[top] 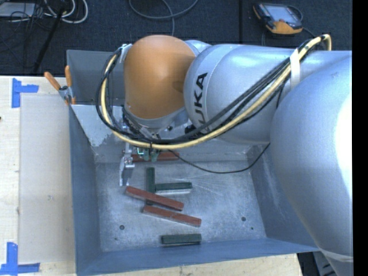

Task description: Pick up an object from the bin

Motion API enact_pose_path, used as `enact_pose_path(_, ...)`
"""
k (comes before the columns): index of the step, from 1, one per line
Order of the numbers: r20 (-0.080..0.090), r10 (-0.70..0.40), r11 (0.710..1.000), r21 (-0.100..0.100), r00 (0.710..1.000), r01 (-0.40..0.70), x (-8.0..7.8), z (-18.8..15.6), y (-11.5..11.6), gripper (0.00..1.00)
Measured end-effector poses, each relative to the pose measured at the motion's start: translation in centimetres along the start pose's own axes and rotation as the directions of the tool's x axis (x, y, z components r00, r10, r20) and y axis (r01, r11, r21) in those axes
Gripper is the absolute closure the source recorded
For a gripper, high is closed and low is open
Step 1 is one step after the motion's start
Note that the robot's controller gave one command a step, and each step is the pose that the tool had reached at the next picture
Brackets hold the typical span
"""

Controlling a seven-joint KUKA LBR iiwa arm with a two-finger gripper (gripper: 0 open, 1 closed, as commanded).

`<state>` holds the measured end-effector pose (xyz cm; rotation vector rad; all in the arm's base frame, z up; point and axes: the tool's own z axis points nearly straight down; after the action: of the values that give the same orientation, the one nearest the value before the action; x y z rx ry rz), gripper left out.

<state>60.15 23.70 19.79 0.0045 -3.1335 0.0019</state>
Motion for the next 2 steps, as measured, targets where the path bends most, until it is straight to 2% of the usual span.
enact_pose_path(1, 0.008, 0.004, 1.0, -0.002, 1.0, -0.004, -0.2, -0.5, -0.1, 0.0)
enact_pose_path(2, 0.012, -0.04, 0.999, -0.002, 0.999, 0.04, 5.1, 4.1, -2.1, 0.0)
